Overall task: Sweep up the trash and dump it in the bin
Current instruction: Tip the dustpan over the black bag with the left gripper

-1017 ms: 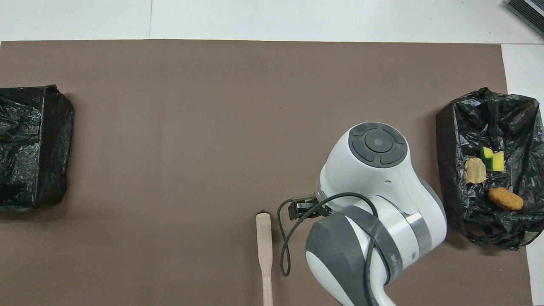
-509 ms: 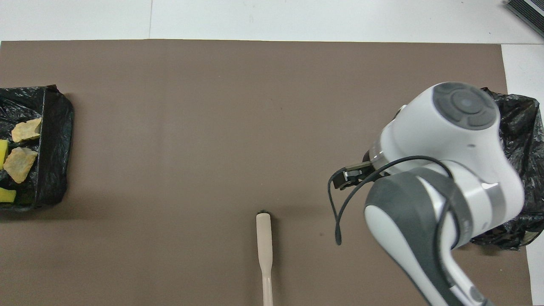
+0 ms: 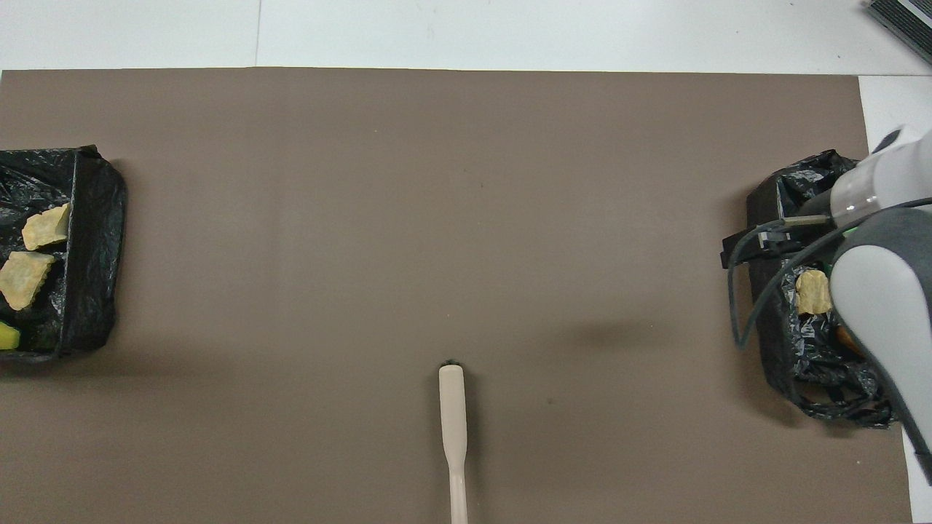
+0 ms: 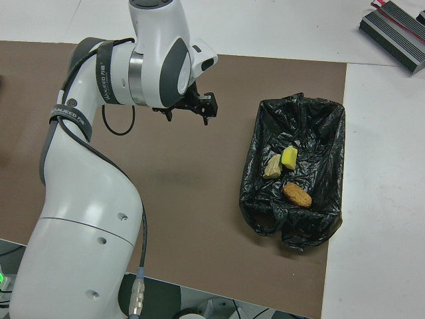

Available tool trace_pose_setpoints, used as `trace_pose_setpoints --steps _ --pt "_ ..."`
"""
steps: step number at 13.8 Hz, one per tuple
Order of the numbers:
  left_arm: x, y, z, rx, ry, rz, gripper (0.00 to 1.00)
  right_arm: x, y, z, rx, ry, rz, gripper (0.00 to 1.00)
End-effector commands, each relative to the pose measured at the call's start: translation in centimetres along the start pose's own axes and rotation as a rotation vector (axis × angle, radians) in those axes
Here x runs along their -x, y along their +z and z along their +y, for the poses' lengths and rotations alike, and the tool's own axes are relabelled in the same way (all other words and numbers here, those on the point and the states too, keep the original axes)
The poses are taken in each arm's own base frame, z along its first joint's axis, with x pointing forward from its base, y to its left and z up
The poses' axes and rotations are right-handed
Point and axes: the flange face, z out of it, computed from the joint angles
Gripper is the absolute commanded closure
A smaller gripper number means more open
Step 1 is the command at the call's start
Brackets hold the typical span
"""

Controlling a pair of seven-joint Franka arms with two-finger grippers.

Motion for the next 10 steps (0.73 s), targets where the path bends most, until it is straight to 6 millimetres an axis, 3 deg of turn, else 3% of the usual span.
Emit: trace_pose_setpoints --steps 1,4,6,7,10 --pt "-3.1 -2.9 -0.6 0.021 -0.034 0.126 1.0 0.2 -3.4 2.9 0.037 0.028 0.022 0.0" --pt "-8.5 -5.6 -1.8 0.076 -0.158 0.369 1.0 1.9 -6.7 2.9 0.067 0.03 -0.014 0.0" --pt "-14.0 -8.5 -2.8 0.112 -0.241 0.403 1.0 3.7 -9.3 3.1 0.066 0.037 0.012 0.0" --pt "-17.0 -9.9 -3.2 0.133 -0.302 0.437 1.0 4.7 -9.8 2.7 0.063 0.038 0.022 0.0" --pt "-25.1 -13.1 -4.0 0.251 -0.54 0.542 1.0 4.9 -10.0 2.1 0.054 0.056 0.032 0.0"
